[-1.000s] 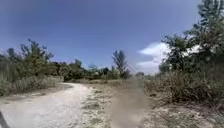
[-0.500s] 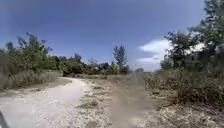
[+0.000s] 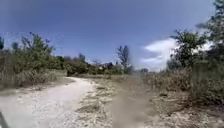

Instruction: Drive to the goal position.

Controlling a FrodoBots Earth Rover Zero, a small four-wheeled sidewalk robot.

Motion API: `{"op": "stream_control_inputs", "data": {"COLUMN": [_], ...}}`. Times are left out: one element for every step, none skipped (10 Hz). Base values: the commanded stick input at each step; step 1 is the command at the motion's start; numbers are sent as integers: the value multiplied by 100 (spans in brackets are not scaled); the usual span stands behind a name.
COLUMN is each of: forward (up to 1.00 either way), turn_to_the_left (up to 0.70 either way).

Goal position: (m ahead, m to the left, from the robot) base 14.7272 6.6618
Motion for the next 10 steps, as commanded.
{"op": "stream_control_inputs", "data": {"forward": [45, 45, 45, 45, 45, 45, 45, 45, 45, 45], "turn_to_the_left": [27, 27, 27, 27, 27, 27, 27, 26, 16, 2]}}
